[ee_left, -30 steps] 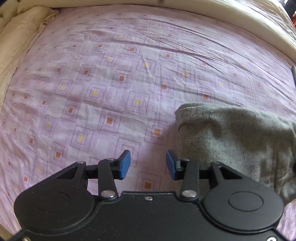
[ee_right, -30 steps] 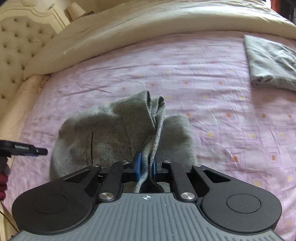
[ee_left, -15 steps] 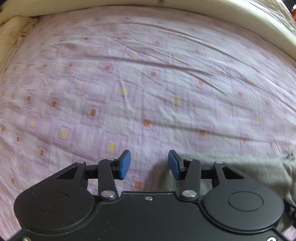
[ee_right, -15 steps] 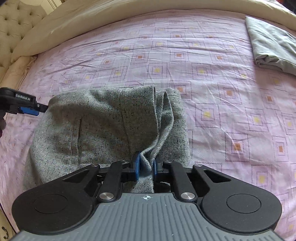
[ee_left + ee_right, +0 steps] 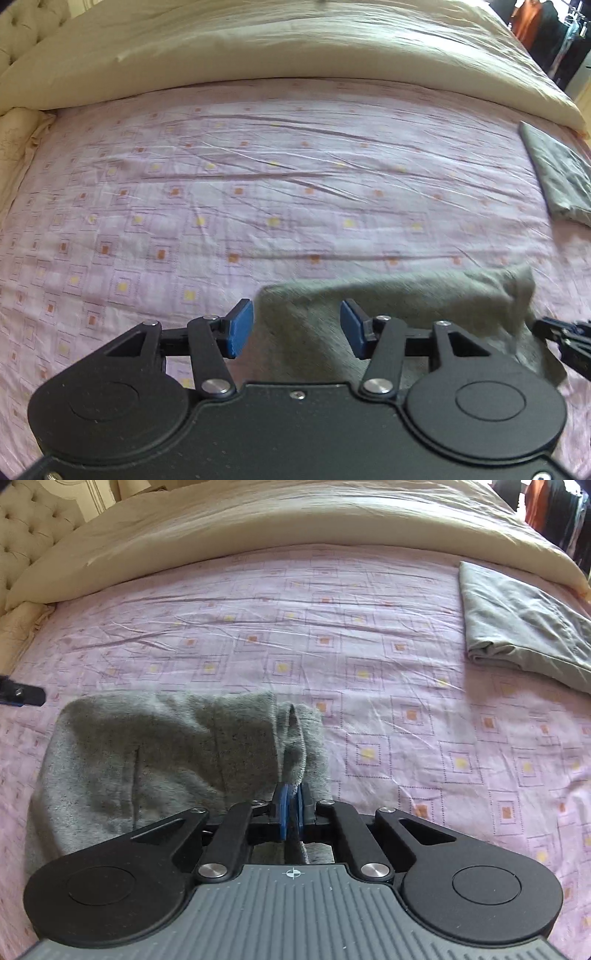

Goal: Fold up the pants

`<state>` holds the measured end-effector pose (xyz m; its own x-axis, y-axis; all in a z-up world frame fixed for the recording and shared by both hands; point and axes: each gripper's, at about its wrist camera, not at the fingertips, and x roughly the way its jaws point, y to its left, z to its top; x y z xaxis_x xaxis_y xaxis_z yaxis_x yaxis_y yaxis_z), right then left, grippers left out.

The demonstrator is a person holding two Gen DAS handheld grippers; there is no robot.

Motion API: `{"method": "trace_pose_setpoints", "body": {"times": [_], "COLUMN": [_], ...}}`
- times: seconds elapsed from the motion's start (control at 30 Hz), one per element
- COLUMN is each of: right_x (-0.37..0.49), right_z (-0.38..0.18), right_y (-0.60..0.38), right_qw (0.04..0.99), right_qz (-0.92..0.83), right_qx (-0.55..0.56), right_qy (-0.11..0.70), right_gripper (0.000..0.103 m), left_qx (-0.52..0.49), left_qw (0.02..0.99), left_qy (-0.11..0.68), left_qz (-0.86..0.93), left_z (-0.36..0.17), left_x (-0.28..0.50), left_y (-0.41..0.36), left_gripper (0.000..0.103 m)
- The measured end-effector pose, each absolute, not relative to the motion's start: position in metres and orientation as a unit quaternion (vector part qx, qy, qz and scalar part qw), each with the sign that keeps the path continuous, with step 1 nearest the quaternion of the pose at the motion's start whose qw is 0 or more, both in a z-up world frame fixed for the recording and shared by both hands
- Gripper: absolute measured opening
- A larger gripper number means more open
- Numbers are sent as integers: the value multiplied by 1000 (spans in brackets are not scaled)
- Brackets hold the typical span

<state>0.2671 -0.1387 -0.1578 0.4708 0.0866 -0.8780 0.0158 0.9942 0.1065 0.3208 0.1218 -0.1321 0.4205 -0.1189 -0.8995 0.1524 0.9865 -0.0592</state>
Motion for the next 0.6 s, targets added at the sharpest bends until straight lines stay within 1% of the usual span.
{"method": "trace_pose_setpoints", "body": {"times": [0.07,0.13,0.17,0.23,0.27,0.3,0.37,0.4,0.43,0.47,0.5,0.53,0.57,0.6], "right_x": [269,261,258,253,252,252,255,258,260,264,269,273,277,280], "right_z": [-161,-153,-148,-139,-138,-139,-145,-149,-154,-160,-168,-175,-180,-185], "right_y": [-145,-149,-149,-142,-137,-133,-122,-117,-112,-109,-109,-110,-113,-118], "right_qw": [854,866,872,881,882,881,878,877,874,870,864,859,855,852], "right_qz": [9,14,21,33,39,45,55,57,56,53,47,42,37,31], "right_qx": [64,80,86,85,75,63,31,15,2,-8,-13,-9,0,10], "right_qy": [515,493,482,465,464,466,474,477,482,490,501,510,517,523], "right_gripper": [7,8,12,44,51,60,61,61,61,62,65,71,74,82], "left_qx": [15,29,35,56,73,82,80,79,73,58,47,39,35,34], "left_qw": [837,827,823,809,801,795,794,794,793,790,787,786,788,791], "left_qy": [538,553,559,577,588,595,598,600,603,609,613,615,613,609], "left_qz": [-97,-100,-100,-96,-87,-80,-69,-60,-54,-52,-50,-47,-43,-38], "left_z": [-138,-149,-156,-174,-184,-194,-205,-207,-208,-206,-204,-200,-197,-192], "left_x": [307,300,296,291,290,291,295,299,302,304,306,305,304,302], "left_y": [109,95,91,80,76,73,71,71,73,77,81,85,88,90], "left_gripper": [58,59,59,64,65,67,75,83,86,86,86,85,85,84]}}
